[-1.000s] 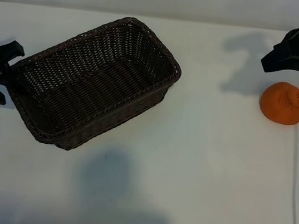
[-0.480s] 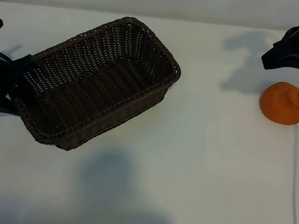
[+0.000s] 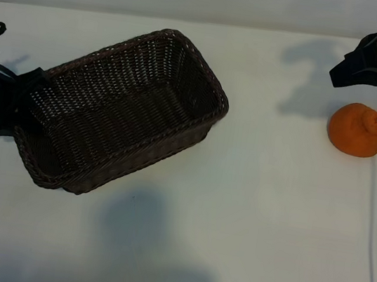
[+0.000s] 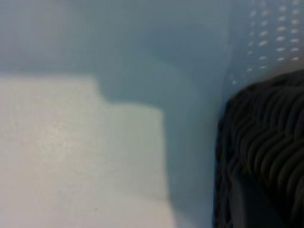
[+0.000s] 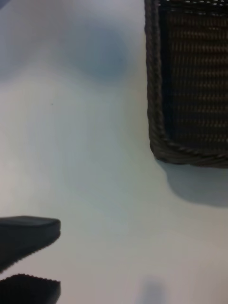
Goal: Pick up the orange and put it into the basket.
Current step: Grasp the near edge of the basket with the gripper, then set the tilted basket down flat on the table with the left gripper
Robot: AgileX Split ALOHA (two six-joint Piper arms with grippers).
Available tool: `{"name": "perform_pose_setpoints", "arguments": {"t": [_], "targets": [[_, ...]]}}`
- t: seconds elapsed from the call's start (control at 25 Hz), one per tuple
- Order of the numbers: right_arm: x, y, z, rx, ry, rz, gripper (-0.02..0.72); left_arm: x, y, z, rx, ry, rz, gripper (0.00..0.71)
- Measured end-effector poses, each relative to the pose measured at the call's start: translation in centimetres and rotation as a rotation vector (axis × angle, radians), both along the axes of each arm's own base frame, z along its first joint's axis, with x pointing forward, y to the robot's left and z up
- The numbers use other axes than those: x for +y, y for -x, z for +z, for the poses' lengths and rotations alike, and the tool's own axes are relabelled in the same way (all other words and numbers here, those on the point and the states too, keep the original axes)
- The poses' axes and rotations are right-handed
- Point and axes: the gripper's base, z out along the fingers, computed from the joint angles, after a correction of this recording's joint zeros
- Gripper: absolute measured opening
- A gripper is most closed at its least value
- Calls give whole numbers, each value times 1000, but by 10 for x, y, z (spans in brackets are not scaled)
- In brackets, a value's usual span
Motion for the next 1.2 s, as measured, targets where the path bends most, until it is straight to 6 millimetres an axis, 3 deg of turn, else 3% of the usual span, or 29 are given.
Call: {"name": "perform_pose_setpoints", "arguments": {"t": [0.4,0.88,1.2], "targets": [[0,0,0,0,0,0,243,-3,-5,12,23,43,-95,161],[0,0,0,-2,-1,-1,243,-6,-31,78,31,136,-247,160],[0,0,0,-2,-1,-1,243,-3,-50,127,-108,98,-265,160]]}}
